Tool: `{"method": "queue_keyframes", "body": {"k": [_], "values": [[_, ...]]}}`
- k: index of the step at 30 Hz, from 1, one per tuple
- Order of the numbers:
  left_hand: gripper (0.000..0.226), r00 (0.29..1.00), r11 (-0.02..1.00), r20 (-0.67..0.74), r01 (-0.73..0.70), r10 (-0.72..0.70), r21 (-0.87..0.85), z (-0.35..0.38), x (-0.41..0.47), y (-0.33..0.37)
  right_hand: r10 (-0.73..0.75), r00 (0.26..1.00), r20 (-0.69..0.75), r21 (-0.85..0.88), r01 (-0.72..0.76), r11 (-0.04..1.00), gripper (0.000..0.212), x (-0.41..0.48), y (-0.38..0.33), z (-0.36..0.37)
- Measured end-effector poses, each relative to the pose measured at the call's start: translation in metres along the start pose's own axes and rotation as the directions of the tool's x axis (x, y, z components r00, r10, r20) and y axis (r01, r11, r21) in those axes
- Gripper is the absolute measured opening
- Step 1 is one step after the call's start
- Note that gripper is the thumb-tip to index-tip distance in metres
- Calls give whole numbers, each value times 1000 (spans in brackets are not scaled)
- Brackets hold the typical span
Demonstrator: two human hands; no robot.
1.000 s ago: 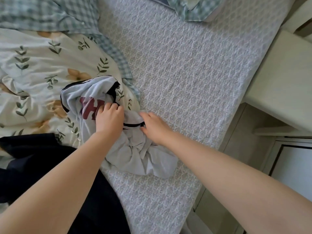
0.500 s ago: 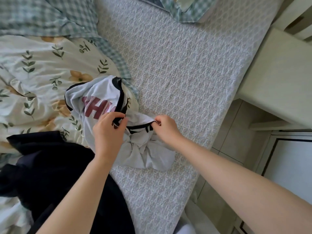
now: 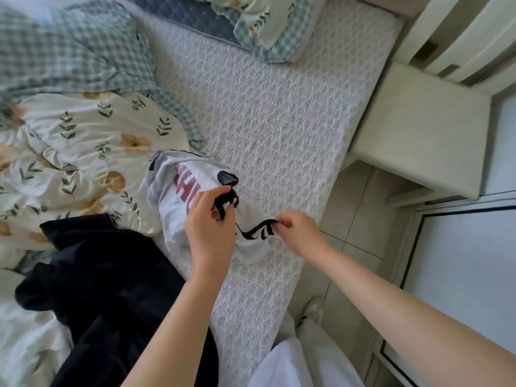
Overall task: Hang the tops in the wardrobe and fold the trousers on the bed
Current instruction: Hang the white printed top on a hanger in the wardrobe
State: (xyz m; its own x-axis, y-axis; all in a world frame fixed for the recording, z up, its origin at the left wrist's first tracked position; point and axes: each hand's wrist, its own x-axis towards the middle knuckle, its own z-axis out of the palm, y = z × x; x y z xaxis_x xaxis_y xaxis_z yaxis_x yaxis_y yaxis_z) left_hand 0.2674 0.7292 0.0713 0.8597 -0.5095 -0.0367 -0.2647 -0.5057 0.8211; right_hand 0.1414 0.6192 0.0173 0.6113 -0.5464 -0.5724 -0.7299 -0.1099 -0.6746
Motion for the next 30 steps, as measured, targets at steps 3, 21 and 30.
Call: {"method": "queue_keyframes", "body": {"k": [3,21,30], "values": [[32,997,996,67,-21,27,-84,2,-23,30,-8,1000,22,-47,9,999,30,-27,3,-20],[48,813,904,446,-211,374,-372,-23,-83,191,-122,890,-440,-289,-12,957,23,-162,32,-130],[56,810,855,326,-368,488,-366,-27,-49,253,-76,827,-557,110,164,980,21,-222,11,-225]]}}
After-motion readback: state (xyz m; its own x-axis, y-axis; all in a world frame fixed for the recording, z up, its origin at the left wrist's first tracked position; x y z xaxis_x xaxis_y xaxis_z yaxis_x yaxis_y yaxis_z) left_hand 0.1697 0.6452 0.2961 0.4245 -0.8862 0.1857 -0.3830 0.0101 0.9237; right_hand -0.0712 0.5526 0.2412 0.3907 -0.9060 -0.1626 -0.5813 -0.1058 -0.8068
